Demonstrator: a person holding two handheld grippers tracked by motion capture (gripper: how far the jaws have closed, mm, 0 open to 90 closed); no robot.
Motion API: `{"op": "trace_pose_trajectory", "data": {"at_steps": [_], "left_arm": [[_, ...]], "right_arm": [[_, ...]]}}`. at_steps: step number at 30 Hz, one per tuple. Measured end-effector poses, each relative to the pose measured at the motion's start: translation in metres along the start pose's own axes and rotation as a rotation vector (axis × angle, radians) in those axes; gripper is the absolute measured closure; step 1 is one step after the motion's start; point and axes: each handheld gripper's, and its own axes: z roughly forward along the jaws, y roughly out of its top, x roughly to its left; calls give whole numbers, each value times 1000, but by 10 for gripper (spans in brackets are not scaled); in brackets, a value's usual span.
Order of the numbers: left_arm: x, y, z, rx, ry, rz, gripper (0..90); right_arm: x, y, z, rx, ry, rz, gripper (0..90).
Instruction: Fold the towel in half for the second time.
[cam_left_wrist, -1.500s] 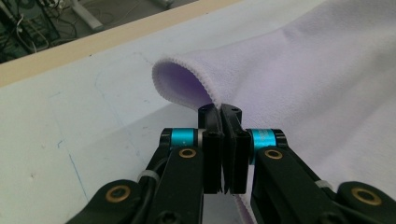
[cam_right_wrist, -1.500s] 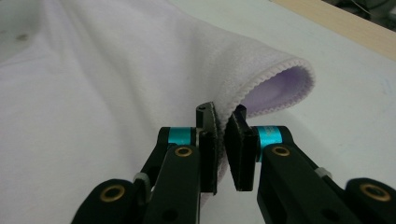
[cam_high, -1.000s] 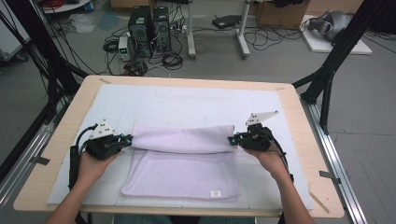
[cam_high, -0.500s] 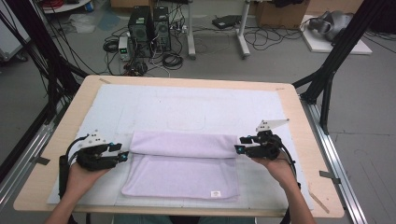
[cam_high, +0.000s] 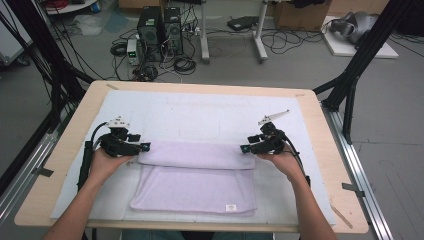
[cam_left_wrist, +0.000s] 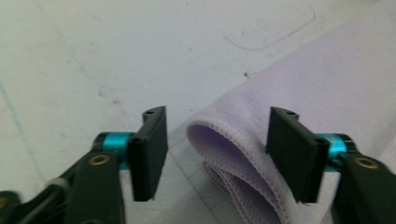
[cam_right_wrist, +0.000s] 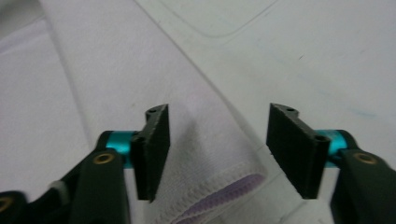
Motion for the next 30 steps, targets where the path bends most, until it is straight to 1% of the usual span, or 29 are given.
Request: {"op": "trace_pose_trajectory", "data": {"at_steps": [1,2,3,4,5,6,9,12,15,17,18,19,20,21,22,23,25,27,29,30], "left_arm": [[0,-1,0,8,-15,7,629],[-1,-1,-1,3,-33,22,739],[-3,-1,-3,-9,-34,31,825],[-5,-1,-6,-22,-35,42,860],[-7,0,-9,-31,-33,52,865],[-9,0,-12,-43,-32,60,867],[-16,0,-26,-84,-33,79,871],[-27,-5,-42,-129,-34,107,870],[-38,-17,-59,-165,-39,129,870],[-46,-30,-67,-166,-49,143,869],[-49,-38,-71,-165,-57,145,868],[-52,-45,-74,-161,-71,142,866],[-55,-52,-77,-150,-74,149,855],[-57,-58,-80,-144,-67,152,808],[-58,-61,-82,-138,-66,144,724],[-57,-62,-84,-138,-67,136,656],[-56,-59,-88,-146,-56,125,580],[-55,-52,-87,-149,-52,116,505],[-56,-44,-80,-139,-54,128,487],[-55,-40,-75,-132,-58,130,474]], "right_arm": [[0,-1,1,11,33,4,555],[1,-1,1,19,50,1,653],[4,-1,0,28,60,-15,730],[7,0,-1,25,65,-44,773],[10,1,-3,22,66,-53,797],[14,2,-6,6,60,-69,811],[23,5,-14,-27,50,-105,818],[35,4,-26,-47,42,-140,820],[51,-2,-40,-94,46,-182,820],[60,-11,-47,-120,51,-204,818],[65,-16,-50,-122,58,-206,813],[68,-23,-52,-122,67,-212,795],[71,-29,-53,-120,81,-213,765],[72,-35,-54,-119,82,-212,739],[73,-39,-55,-117,85,-209,718],[74,-42,-57,-126,84,-210,695],[73,-42,-59,-143,78,-197,675],[73,-37,-58,-154,77,-190,651],[74,-31,-53,-145,70,-202,612],[74,-29,-49,-130,74,-200,598]]}}
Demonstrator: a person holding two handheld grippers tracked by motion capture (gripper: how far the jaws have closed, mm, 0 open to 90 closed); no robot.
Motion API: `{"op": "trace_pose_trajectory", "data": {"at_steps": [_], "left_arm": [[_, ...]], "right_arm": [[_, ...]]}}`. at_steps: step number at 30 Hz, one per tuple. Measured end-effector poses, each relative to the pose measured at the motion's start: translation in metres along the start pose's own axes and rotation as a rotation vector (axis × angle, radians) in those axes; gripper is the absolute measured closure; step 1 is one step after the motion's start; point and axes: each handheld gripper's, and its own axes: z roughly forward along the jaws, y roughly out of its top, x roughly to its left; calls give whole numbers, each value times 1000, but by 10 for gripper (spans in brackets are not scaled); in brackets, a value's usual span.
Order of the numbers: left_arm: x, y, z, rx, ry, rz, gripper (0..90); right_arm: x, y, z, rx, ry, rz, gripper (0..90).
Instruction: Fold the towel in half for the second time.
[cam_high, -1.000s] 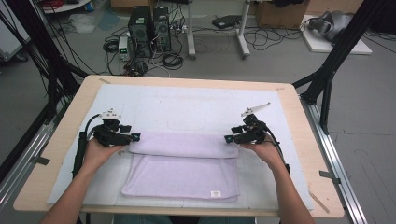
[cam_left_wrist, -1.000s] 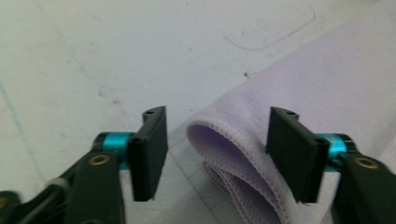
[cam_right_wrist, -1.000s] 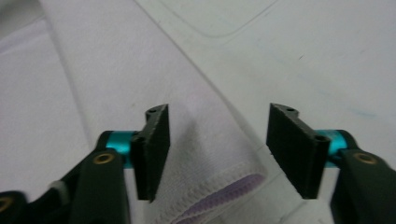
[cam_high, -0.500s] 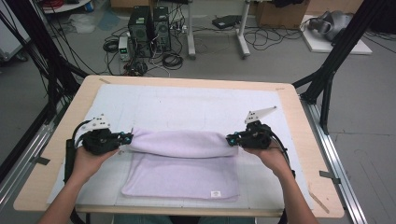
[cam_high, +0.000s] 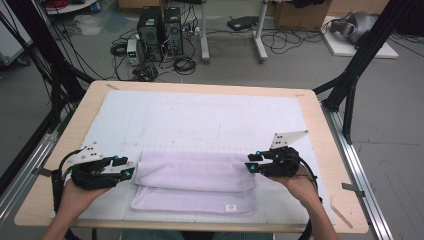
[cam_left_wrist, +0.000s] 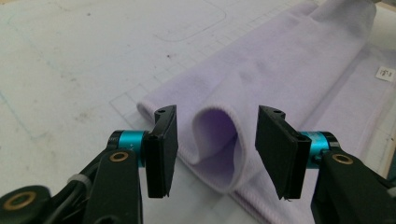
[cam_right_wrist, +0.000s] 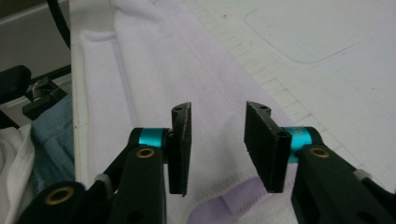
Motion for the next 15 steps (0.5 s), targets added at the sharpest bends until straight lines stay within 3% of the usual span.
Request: {"op": "trace_pose_trajectory", "data": {"at_steps": [4,5,6,7,9,12,15], "left_arm": [[6,3,24,59,-17,-26,415],[7,2,28,72,-28,-30,426],[7,1,30,79,-63,-23,499],[6,0,30,82,-84,-5,644],[2,-1,28,85,-97,22,809],[-3,-1,19,61,-97,40,848],[-9,-4,6,43,-98,49,847]], "right_arm": [[-6,-1,20,72,20,13,516],[-7,-3,24,82,26,20,509],[-8,-5,27,92,22,23,508],[-9,-8,30,102,27,35,530],[-10,-12,32,121,50,37,694],[-5,-14,30,135,53,12,859],[5,-13,18,94,49,-20,893]]}}
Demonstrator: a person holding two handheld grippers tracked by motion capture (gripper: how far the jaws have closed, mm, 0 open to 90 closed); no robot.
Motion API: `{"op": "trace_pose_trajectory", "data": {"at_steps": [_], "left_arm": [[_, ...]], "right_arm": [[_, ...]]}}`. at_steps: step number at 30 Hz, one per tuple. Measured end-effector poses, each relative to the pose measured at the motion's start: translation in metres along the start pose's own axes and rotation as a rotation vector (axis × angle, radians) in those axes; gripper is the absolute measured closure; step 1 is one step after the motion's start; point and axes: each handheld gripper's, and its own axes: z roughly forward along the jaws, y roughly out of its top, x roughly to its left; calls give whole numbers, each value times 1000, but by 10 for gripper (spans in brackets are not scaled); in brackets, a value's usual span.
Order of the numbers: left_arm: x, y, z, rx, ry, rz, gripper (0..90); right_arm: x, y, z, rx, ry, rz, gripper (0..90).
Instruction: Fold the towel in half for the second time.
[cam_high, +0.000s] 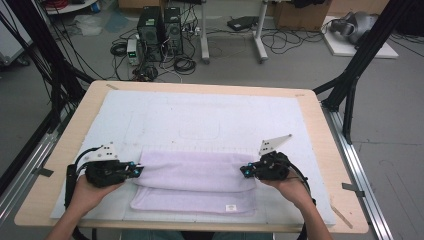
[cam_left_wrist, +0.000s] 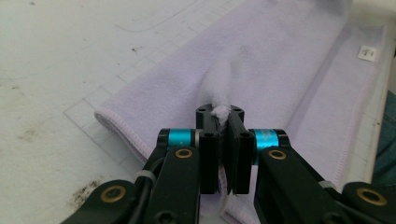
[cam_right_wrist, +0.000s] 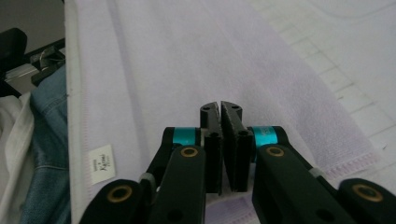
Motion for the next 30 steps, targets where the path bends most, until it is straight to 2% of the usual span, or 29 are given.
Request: {"op": "trace_pose_trajectory", "data": {"at_steps": [3,4,5,6,7,9,10,12,13,14,15,16,17,19,22,23,25,26,28,30], "left_arm": [[-8,-9,-10,-1,-21,5,822],[-9,-11,-11,9,-7,1,751],[-8,-11,-11,17,17,-10,641],[-7,-10,-10,26,27,-25,539],[-5,-8,-8,23,26,-35,487],[-3,-3,-3,12,15,-39,453],[-3,-1,1,15,4,-38,440],[-3,1,10,44,-12,-35,433],[-2,0,14,64,-23,-27,455],[-2,-1,18,87,-40,-20,525],[-2,-4,21,102,-44,-16,608],[-2,-6,23,118,-50,-1,705],[-3,-8,23,121,-58,7,804],[-5,-11,18,105,-70,11,836],[-14,-14,4,77,-96,16,834],[-19,-16,-1,68,-103,20,821],[-24,-17,-10,66,-129,25,758],[-25,-16,-12,57,-128,21,719],[-26,-13,-16,44,-131,14,647],[-26,-9,-16,34,-109,13,599]], "right_arm": [[14,-3,-14,-24,8,-32,885],[16,-3,-18,-37,-1,-37,824],[17,-3,-21,-46,-26,-37,740],[14,-1,-22,-44,-50,-27,688],[11,2,-20,-34,-70,-21,621],[1,8,-13,-20,-100,-10,560],[-4,9,-8,-11,-88,2,532],[-12,11,3,9,-44,38,499],[-14,10,7,29,-26,43,499],[-15,10,12,54,-12,49,508],[-16,8,15,72,-2,51,575],[-15,6,16,87,20,48,685],[-12,4,17,102,33,33,763],[-5,1,14,100,35,9,818],[10,-1,0,61,68,-22,815],[15,-3,-6,54,93,-45,804],[27,-7,-17,32,120,-59,728],[30,-8,-22,13,142,-55,703],[34,-7,-29,-14,130,-58,663],[33,-5,-32,-40,113,-51,646]]}}
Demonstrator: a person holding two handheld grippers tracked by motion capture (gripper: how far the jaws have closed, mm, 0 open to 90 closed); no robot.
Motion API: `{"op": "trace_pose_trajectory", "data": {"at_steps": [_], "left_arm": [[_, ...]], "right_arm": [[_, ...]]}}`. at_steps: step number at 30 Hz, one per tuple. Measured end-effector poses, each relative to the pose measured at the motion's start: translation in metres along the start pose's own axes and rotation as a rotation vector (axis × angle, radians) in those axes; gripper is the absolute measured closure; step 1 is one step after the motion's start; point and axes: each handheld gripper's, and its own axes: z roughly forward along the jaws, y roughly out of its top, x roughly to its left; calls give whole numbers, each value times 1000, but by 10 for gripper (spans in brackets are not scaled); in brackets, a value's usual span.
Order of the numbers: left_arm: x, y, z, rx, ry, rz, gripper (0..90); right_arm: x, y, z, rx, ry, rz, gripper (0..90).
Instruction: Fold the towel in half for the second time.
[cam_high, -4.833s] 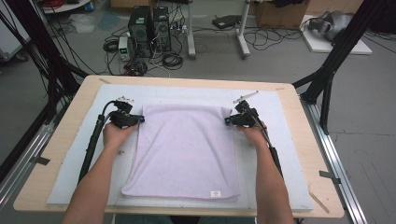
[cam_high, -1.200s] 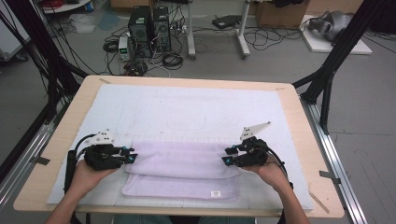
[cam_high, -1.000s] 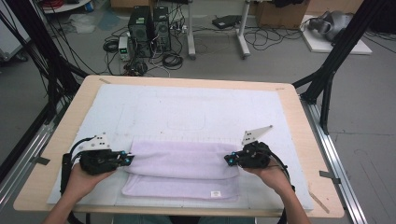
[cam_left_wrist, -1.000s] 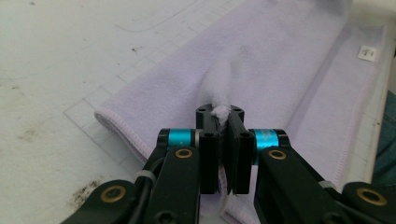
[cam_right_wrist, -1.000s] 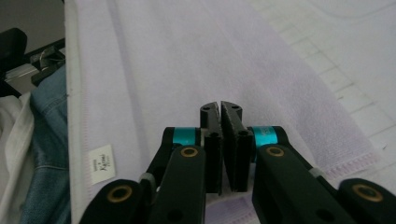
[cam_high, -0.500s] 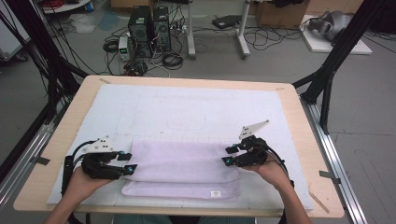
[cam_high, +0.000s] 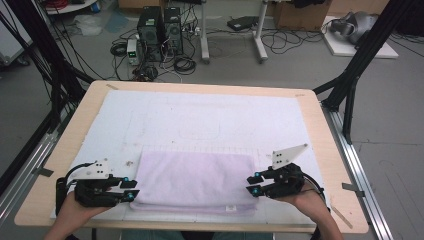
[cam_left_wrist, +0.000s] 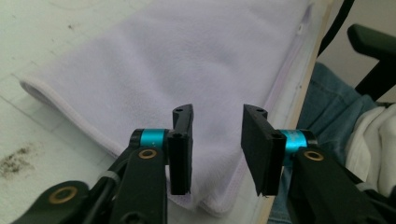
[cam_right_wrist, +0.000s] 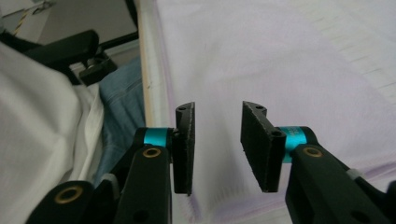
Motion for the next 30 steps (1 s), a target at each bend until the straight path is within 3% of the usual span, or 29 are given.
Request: {"op": "trace_pose_trajectory", "data": {"at_steps": [2,5,10,14,18,23,30], "left_arm": [[0,1,4,12,15,4,581],[2,-5,15,40,40,9,611],[3,-23,26,102,68,17,714],[-3,-33,26,120,81,34,713],[-6,-34,22,98,64,40,670],[-6,-29,19,58,74,42,647],[19,-5,22,-9,163,13,578]], "right_arm": [[-2,0,3,-7,-16,1,637],[1,-4,18,44,-42,-22,636],[5,-23,37,91,-42,-26,673],[7,-38,42,136,-63,-34,695],[10,-45,42,146,-70,-33,707],[11,-37,36,94,-89,-47,696],[-19,-17,24,33,-205,-7,609]]}}
